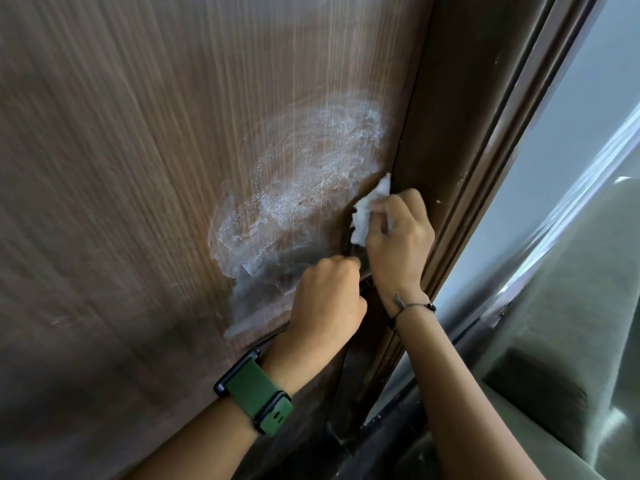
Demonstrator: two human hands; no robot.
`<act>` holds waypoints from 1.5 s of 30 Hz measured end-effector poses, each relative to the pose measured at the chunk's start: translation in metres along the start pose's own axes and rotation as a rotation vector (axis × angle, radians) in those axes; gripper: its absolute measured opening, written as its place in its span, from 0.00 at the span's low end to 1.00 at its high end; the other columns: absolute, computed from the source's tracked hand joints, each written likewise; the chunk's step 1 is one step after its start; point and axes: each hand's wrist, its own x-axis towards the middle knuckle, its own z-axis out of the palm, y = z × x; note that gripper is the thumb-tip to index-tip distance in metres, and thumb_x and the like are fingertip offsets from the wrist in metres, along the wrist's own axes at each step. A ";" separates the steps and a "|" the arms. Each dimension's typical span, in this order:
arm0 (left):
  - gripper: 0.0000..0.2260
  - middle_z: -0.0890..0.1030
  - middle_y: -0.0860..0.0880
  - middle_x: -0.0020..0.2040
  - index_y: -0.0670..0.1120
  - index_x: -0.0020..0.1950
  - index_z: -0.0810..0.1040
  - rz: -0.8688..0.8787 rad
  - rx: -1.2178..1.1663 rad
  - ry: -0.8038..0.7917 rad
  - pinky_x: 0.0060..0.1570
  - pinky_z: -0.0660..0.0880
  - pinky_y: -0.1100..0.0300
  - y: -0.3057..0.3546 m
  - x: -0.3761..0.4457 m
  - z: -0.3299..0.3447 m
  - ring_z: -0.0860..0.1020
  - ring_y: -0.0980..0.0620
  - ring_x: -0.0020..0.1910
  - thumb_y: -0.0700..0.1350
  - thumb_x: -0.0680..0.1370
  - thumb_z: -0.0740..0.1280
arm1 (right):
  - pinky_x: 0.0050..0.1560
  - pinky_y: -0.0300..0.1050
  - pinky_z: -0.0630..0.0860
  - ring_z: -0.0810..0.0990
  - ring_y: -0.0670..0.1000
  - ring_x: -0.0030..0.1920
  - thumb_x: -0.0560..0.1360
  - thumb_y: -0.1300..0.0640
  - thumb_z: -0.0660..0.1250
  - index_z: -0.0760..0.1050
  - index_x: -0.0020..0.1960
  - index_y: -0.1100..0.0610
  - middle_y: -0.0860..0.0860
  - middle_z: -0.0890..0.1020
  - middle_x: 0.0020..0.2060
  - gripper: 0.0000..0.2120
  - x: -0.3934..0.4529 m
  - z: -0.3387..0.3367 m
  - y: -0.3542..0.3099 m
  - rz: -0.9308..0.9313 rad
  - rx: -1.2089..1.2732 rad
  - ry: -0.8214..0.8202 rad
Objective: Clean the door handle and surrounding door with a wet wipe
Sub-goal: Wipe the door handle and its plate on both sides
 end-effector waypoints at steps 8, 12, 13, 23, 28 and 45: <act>0.04 0.80 0.42 0.42 0.41 0.41 0.74 0.005 0.000 0.016 0.35 0.65 0.55 0.000 0.000 0.003 0.77 0.39 0.42 0.34 0.72 0.62 | 0.33 0.52 0.75 0.77 0.59 0.36 0.72 0.73 0.65 0.77 0.37 0.68 0.62 0.78 0.37 0.06 0.003 -0.014 0.015 -0.352 0.001 -0.181; 0.04 0.80 0.42 0.44 0.41 0.43 0.75 0.010 0.019 0.009 0.36 0.65 0.55 -0.001 -0.001 0.005 0.77 0.39 0.43 0.35 0.72 0.62 | 0.30 0.51 0.74 0.74 0.58 0.40 0.72 0.72 0.65 0.77 0.43 0.68 0.62 0.79 0.41 0.03 0.005 -0.016 0.015 -0.573 -0.131 -0.306; 0.04 0.80 0.42 0.44 0.41 0.44 0.74 0.011 0.019 0.012 0.36 0.64 0.55 -0.002 -0.001 0.005 0.77 0.39 0.43 0.35 0.72 0.62 | 0.30 0.50 0.75 0.72 0.57 0.43 0.72 0.71 0.65 0.77 0.47 0.68 0.62 0.78 0.44 0.04 0.002 -0.019 0.018 -0.611 -0.178 -0.360; 0.05 0.81 0.42 0.44 0.40 0.46 0.76 0.025 0.023 0.028 0.35 0.63 0.57 -0.003 -0.003 0.007 0.78 0.40 0.43 0.35 0.73 0.62 | 0.31 0.44 0.77 0.80 0.54 0.41 0.75 0.66 0.63 0.77 0.44 0.61 0.55 0.82 0.43 0.05 0.048 -0.033 0.017 -1.407 -0.384 -0.704; 0.10 0.82 0.41 0.48 0.41 0.52 0.77 -0.004 -0.003 0.035 0.42 0.72 0.51 -0.005 -0.001 0.007 0.79 0.39 0.46 0.35 0.73 0.62 | 0.29 0.45 0.76 0.79 0.55 0.37 0.75 0.67 0.62 0.76 0.42 0.60 0.55 0.82 0.41 0.06 0.061 -0.031 0.017 -1.409 -0.389 -0.677; 0.03 0.80 0.39 0.40 0.39 0.41 0.74 0.003 0.021 0.036 0.36 0.66 0.51 -0.004 -0.001 0.009 0.76 0.35 0.42 0.33 0.71 0.62 | 0.31 0.50 0.79 0.79 0.61 0.49 0.73 0.68 0.64 0.75 0.57 0.64 0.63 0.78 0.53 0.13 -0.002 -0.025 0.012 -0.458 -0.262 -0.371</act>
